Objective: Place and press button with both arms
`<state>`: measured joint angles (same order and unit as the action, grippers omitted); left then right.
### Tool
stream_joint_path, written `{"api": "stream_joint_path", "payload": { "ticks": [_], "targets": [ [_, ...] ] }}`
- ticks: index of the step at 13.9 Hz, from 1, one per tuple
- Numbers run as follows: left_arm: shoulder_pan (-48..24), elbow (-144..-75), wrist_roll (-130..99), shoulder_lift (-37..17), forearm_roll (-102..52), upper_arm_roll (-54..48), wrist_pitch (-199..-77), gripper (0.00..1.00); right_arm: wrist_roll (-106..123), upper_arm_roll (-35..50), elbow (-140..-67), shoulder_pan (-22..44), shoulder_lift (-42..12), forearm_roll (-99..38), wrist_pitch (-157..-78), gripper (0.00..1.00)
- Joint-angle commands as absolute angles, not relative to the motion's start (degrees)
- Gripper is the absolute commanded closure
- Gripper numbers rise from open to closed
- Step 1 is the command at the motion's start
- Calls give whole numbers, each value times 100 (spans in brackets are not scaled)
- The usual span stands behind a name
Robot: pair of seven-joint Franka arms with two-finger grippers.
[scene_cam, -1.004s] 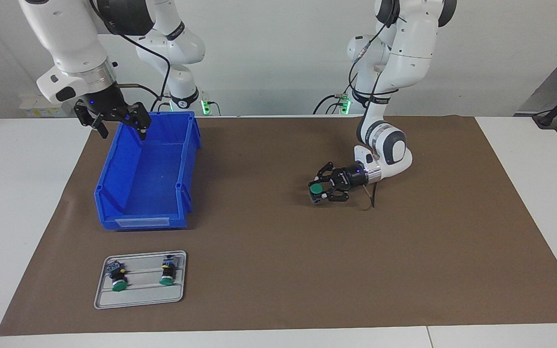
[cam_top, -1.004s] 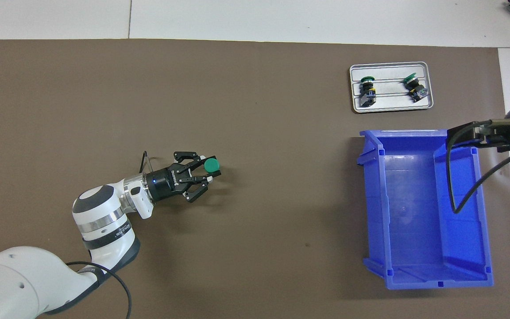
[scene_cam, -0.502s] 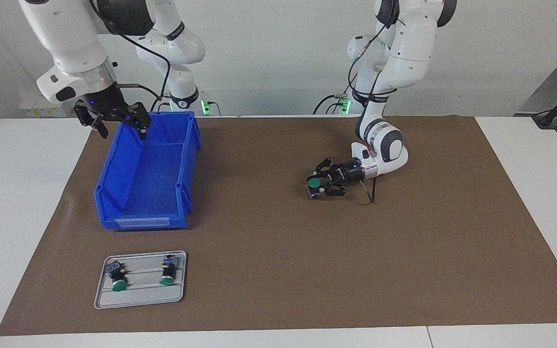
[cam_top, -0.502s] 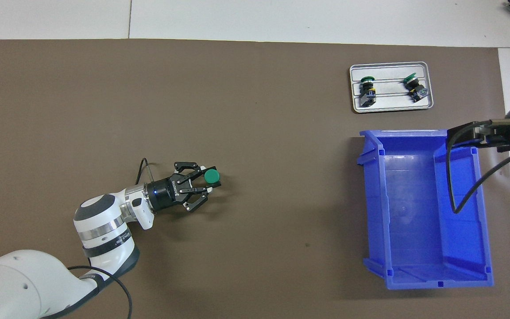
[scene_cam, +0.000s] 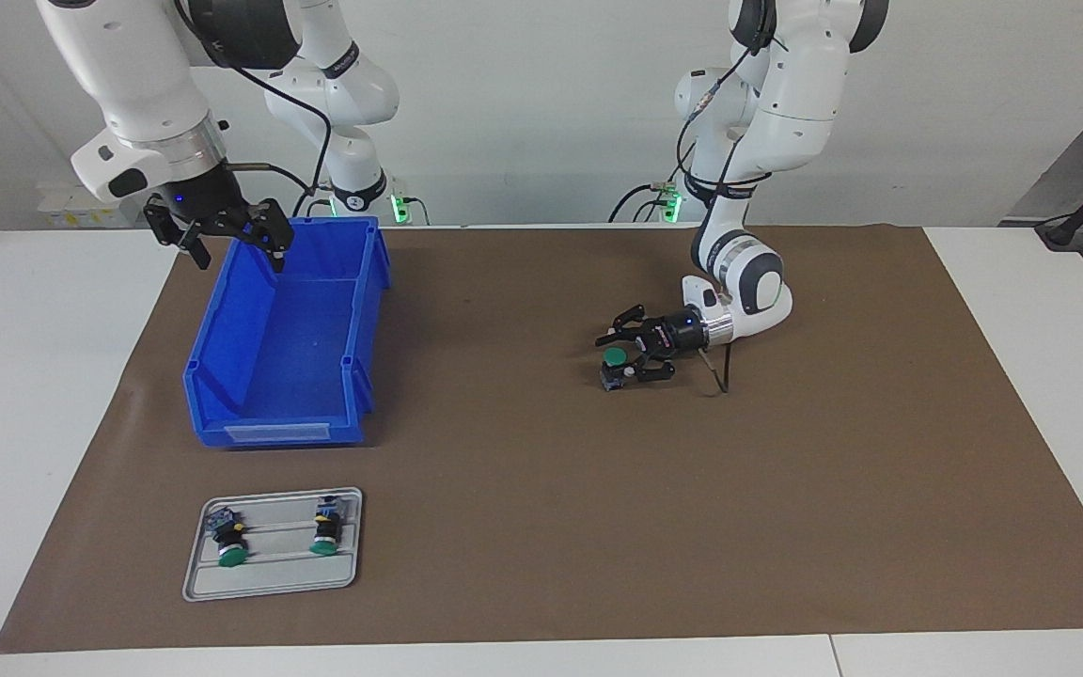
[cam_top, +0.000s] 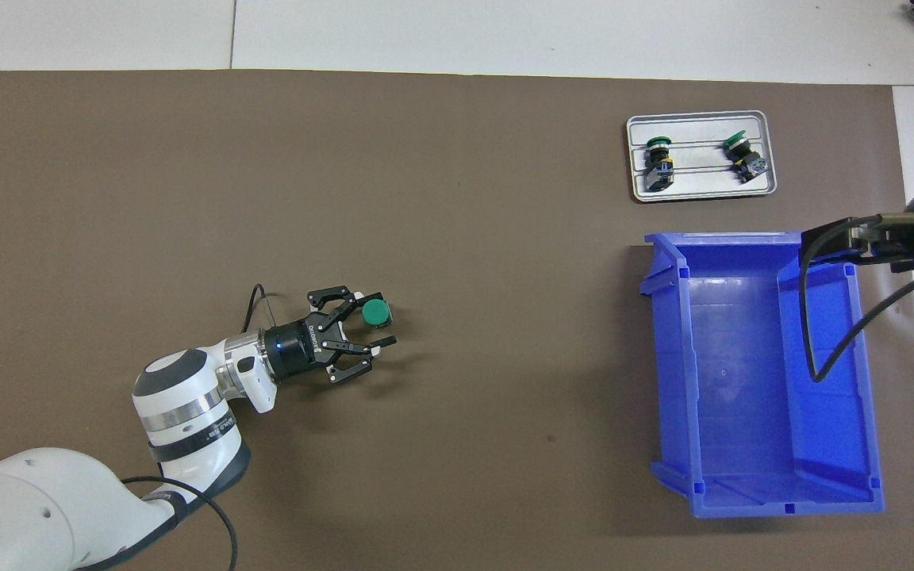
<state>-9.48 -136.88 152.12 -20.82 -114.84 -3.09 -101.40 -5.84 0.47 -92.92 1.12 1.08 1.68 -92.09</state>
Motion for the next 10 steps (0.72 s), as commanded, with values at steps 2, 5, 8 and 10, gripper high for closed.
{"api": "stream_joint_path", "payload": {
  "ticks": [2,5,8,10],
  "targets": [
    [-932,-13878,15354,-1934,-11575,-272,-10186,6,-413,79,-9334,53,158,44,-9167,0],
    [-967,-13869,15346,-1942,-11575,-272,-10248,2,-413,79,-9334,53,158,35,-9167,0],
    [-906,-13817,15337,-1942,-11584,-272,-10345,2,-413,79,-9334,53,158,44,-9167,0],
    [-722,-13773,15206,-1942,-11575,-264,-10301,2,-413,79,-9343,53,158,44,-9167,0]
  ]
}}
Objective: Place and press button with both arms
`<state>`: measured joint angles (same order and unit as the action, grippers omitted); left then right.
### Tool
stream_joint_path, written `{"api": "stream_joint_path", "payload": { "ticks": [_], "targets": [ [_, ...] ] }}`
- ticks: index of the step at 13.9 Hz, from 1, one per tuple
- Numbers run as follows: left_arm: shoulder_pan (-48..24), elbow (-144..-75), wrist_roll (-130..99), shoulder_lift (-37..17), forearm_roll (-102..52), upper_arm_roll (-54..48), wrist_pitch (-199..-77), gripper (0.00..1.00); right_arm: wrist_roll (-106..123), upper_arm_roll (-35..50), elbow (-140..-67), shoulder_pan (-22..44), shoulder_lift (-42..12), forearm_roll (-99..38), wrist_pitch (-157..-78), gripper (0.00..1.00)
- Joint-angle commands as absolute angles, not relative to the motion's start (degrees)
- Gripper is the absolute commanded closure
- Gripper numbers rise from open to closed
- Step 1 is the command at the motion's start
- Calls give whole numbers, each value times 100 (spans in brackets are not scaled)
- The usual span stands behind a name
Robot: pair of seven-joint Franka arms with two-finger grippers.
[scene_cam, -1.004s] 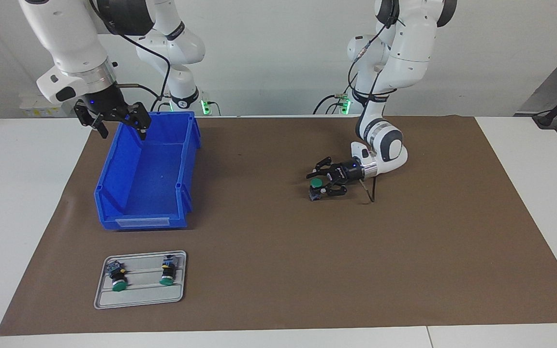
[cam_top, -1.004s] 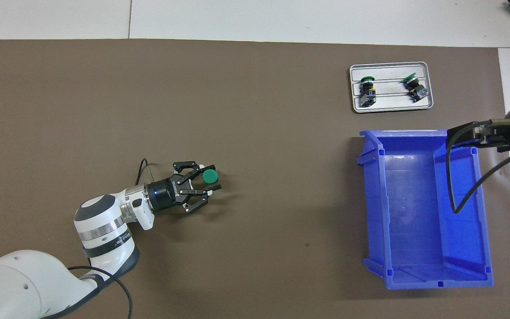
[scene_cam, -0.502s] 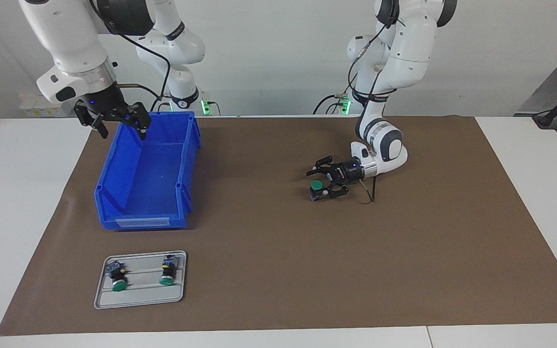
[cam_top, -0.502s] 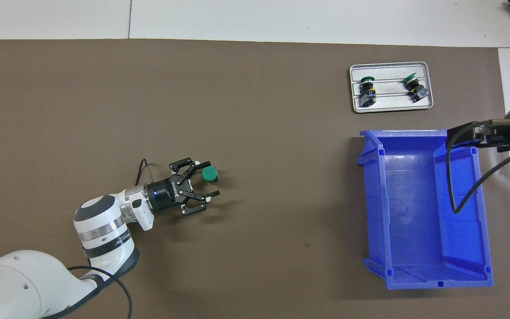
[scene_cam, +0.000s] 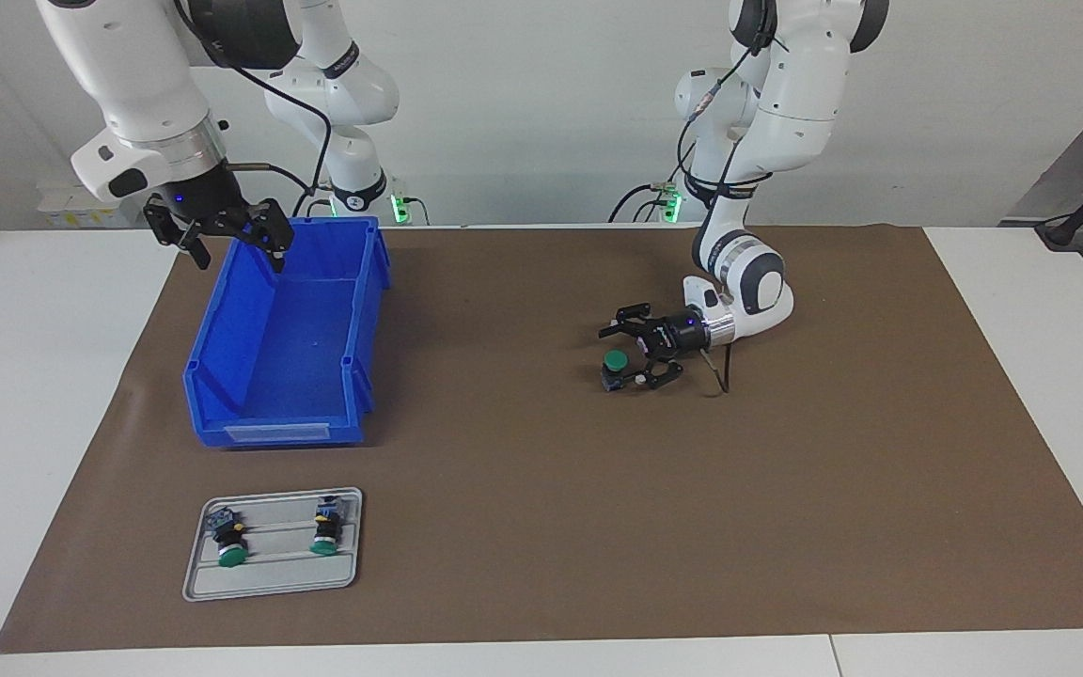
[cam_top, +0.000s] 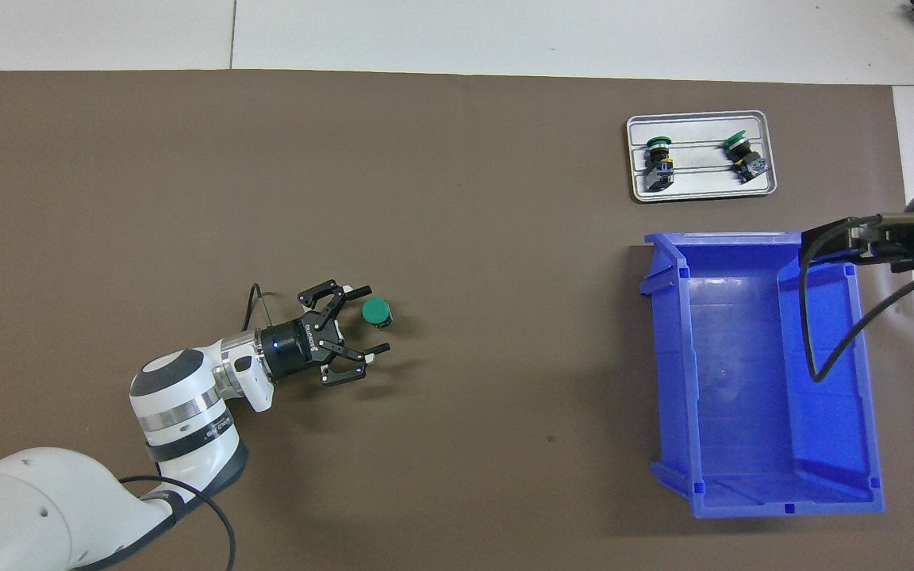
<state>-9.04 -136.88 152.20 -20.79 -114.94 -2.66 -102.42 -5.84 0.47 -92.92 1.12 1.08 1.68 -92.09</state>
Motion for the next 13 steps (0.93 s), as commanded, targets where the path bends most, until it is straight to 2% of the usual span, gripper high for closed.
{"api": "stream_joint_path", "payload": {
  "ticks": [1,8,13],
  "targets": [
    [-573,-13720,14961,-1942,-11558,-264,-10249,2,-413,79,-9334,53,158,44,-9167,0],
    [-325,-12948,13020,-1934,-11426,-264,-10142,2,-413,79,-9334,53,158,35,-9167,0],
    [-360,-11911,10525,-1881,-11408,-264,-10318,2,-413,79,-9334,53,158,44,-9167,0]
  ]
}}
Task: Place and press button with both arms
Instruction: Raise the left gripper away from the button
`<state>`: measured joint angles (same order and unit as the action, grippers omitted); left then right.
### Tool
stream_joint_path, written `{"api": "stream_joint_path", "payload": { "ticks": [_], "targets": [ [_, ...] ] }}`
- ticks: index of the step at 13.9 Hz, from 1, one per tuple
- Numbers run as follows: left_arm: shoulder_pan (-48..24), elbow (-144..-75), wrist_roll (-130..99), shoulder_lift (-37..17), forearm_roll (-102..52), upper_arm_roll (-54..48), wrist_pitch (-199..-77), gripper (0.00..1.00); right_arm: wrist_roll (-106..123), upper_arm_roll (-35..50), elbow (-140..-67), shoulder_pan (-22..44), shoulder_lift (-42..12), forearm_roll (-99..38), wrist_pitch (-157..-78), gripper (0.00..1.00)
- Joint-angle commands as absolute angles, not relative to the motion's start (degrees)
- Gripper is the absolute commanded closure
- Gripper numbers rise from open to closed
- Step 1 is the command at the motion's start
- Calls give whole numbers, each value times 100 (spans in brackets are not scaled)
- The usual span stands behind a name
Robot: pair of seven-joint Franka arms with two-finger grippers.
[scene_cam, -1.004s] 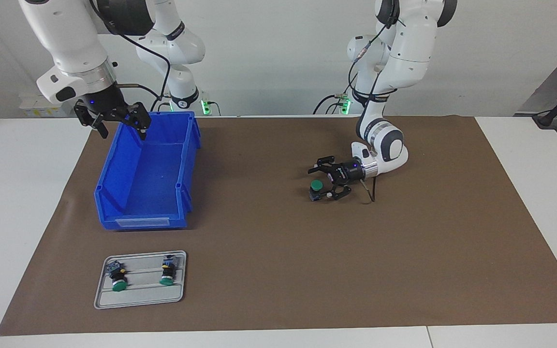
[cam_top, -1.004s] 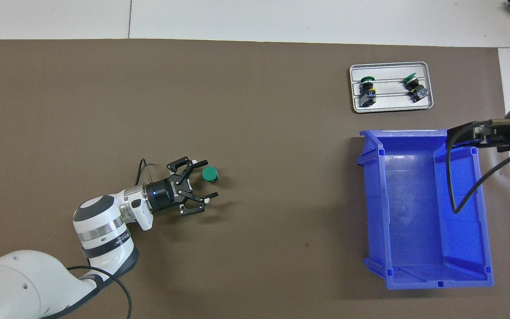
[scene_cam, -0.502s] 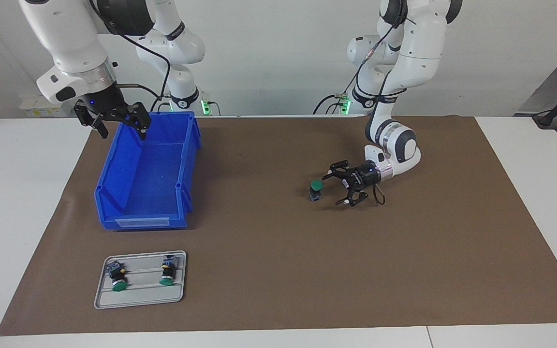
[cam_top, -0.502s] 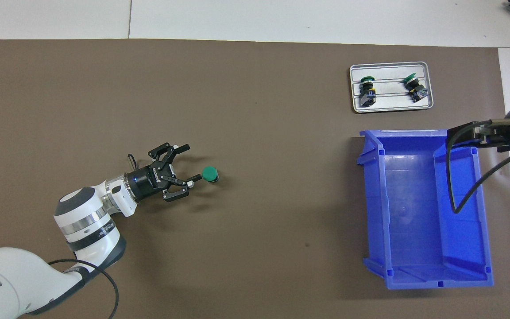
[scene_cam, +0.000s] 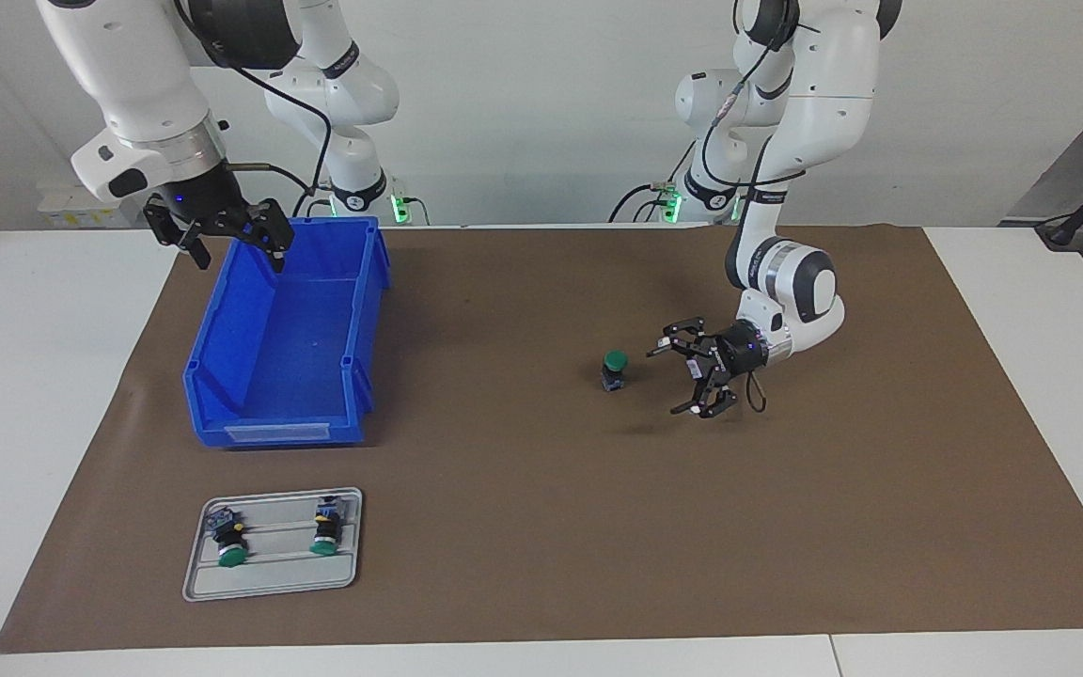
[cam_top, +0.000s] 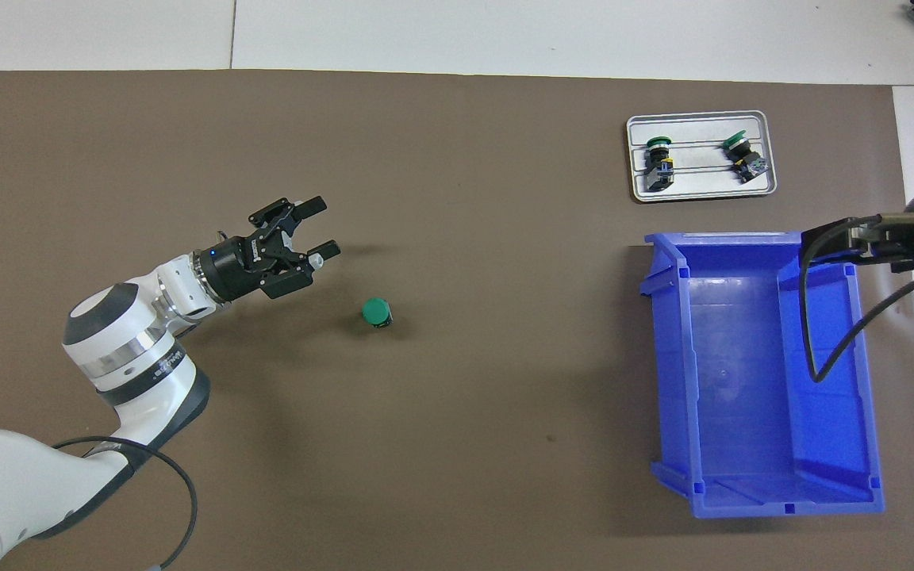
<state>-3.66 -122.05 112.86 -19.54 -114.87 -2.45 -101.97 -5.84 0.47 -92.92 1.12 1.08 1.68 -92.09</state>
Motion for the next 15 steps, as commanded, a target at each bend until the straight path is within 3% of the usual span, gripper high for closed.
{"api": "stream_joint_path", "payload": {
  "ticks": [1,7,11,15],
  "targets": [
    [-352,-11753,10103,-1837,-11321,-290,-10414,2,-413,79,-9334,53,158,44,-9167,0],
    [-299,-10733,7581,-1802,-10795,-264,-10564,1,-413,79,-9334,53,158,44,-9167,0],
    [-316,-9880,5296,-1504,-9223,-264,-11294,1,-413,79,-9334,53,158,44,-9167,0],
    [-237,-9835,4056,-985,-7100,-220,-11154,1,-413,79,-9334,53,158,44,-9167,0]
  ]
}}
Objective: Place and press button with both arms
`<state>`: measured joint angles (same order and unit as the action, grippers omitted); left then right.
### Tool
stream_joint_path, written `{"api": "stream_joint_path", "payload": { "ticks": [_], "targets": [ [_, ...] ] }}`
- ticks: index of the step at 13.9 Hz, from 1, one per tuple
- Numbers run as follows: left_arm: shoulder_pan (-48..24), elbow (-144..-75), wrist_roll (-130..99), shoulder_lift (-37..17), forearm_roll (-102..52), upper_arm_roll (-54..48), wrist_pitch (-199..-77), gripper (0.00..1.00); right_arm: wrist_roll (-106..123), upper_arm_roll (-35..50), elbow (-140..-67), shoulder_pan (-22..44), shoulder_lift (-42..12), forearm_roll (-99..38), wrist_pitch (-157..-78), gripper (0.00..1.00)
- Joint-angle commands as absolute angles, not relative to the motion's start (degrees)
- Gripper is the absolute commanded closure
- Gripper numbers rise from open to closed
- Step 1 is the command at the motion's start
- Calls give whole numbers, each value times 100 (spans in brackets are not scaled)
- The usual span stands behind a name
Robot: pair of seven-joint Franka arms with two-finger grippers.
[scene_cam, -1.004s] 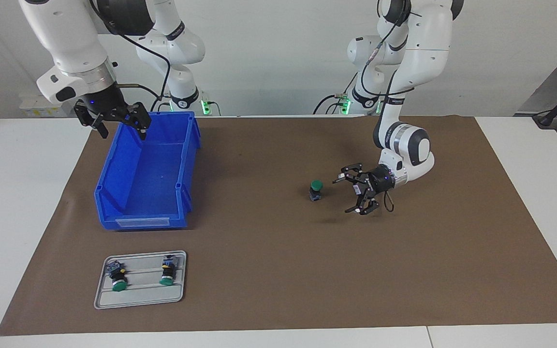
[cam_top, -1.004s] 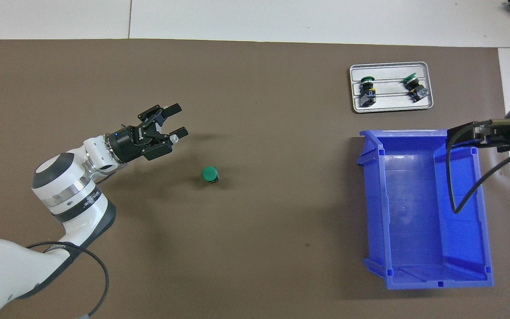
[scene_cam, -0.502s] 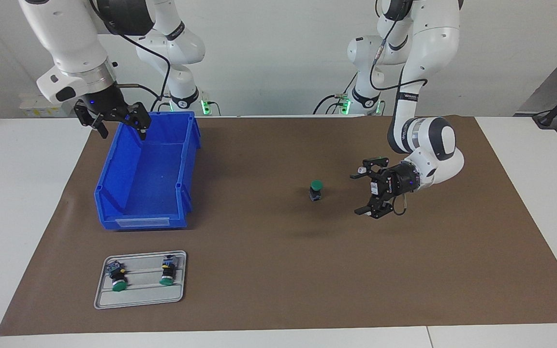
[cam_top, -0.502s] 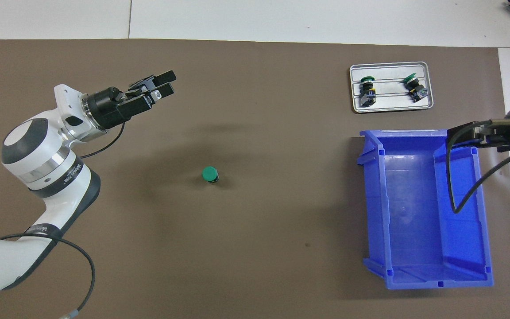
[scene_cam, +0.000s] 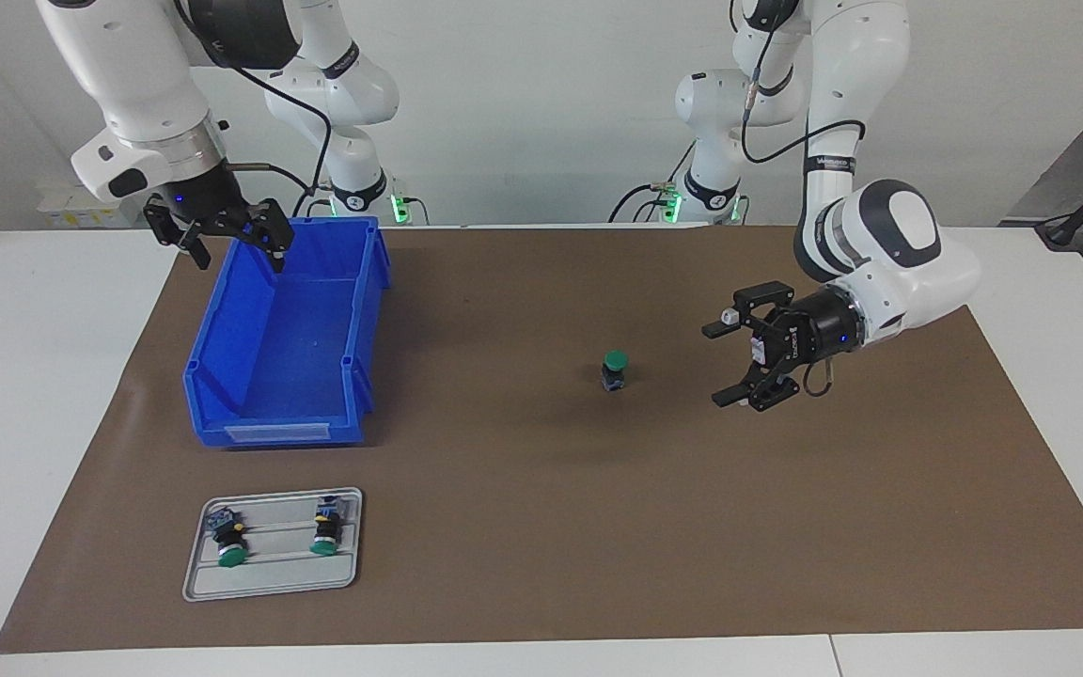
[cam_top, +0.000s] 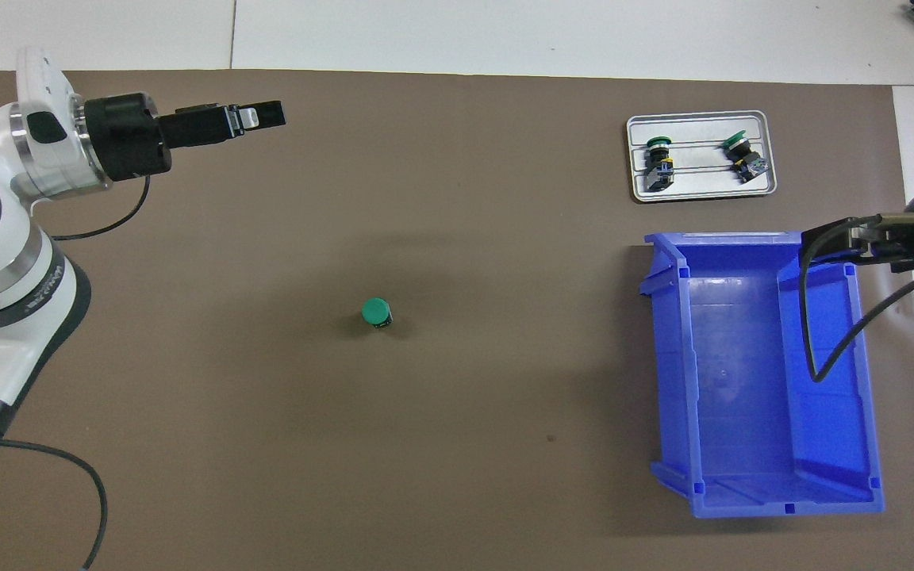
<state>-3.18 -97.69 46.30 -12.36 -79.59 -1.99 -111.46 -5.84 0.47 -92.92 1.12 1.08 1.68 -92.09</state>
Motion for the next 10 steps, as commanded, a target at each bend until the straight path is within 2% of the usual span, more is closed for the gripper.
{"api": "stream_joint_path", "payload": {
  "ticks": [1,3,10],
  "targets": [
    [-281,-9826,3660,-897,-6292,-228,-11084,1,-413,79,-9334,53,158,35,-9167,0],
    [-351,-9826,2966,-783,-5007,-290,-11074,2,-413,79,-9334,53,158,44,-9167,0],
    [-1756,-9835,-478,-765,-1103,-299,-11294,2,-413,79,-9334,53,158,44,-9158,0]
  ]
}}
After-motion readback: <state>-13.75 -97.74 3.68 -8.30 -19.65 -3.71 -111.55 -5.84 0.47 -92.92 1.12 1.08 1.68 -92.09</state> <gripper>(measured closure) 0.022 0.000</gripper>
